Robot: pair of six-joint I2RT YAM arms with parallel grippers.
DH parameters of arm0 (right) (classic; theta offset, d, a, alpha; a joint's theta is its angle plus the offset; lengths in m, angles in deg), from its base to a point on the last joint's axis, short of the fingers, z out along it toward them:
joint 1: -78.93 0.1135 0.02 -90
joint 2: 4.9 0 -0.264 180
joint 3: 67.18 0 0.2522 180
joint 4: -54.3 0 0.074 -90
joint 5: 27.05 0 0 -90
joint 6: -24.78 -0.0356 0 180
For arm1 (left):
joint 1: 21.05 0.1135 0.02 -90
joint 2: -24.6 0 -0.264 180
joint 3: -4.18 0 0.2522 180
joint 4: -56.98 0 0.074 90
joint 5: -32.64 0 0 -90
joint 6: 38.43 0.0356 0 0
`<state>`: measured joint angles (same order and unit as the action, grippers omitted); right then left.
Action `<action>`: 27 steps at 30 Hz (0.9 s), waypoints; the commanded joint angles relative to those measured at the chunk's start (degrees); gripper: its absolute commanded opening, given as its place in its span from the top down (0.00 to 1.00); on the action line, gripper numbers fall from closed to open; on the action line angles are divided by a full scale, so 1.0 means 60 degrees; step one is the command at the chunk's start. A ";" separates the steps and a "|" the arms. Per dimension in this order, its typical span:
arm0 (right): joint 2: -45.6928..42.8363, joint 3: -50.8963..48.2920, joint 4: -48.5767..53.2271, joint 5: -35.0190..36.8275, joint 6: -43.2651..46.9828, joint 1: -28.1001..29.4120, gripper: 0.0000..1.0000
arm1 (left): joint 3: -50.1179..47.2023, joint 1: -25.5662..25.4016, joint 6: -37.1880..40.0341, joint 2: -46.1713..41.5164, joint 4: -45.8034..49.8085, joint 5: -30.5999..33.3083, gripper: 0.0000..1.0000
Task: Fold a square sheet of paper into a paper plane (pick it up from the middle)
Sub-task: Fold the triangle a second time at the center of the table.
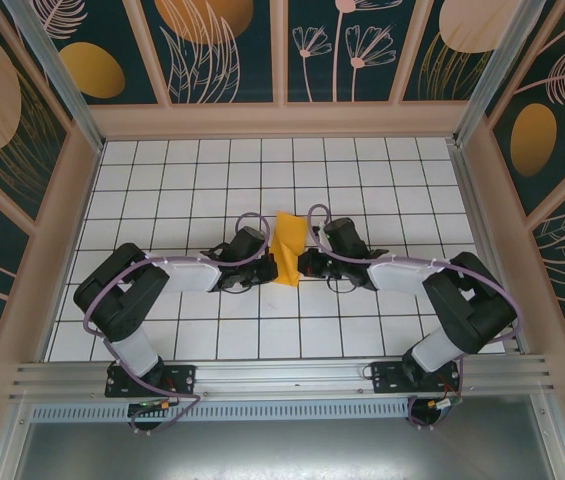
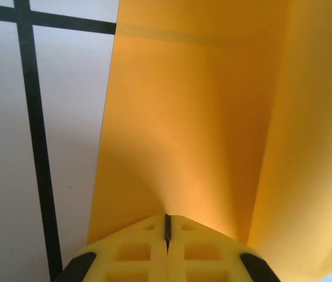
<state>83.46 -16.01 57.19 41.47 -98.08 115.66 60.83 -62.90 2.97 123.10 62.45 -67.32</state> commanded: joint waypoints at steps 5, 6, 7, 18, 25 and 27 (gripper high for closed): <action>0.0801 0.0891 0.0631 0.0139 0.0962 -0.0087 1.00 | -0.0021 0.0075 0.0307 0.0034 0.0972 0.0425 1.00; 0.0875 0.0955 0.0694 0.0186 0.1039 -0.0103 1.00 | -0.0011 0.0082 0.0314 0.0053 0.0968 0.0418 1.00; 0.0953 0.1017 0.0749 0.0222 0.1099 -0.0114 1.00 | -0.0012 0.0088 0.0321 0.0065 0.0986 0.0426 1.00; 0.1495 0.1546 0.1194 0.0181 0.1688 -0.0278 1.00 | 0.0018 0.0086 0.0376 0.0067 0.1046 0.0440 0.99; 0.1949 0.1993 0.1549 0.0136 0.2010 -0.0314 1.00 | 0.0007 0.0082 0.0395 0.0034 0.1060 0.0438 0.99; 0.2080 0.2162 0.1729 0.0144 0.2098 -0.0320 1.00 | 0.0013 0.0083 0.0395 0.0056 0.1058 0.0443 0.99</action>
<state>94.41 -5.28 65.10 42.28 -87.67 114.17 61.14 -62.90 4.04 123.10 63.26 -67.26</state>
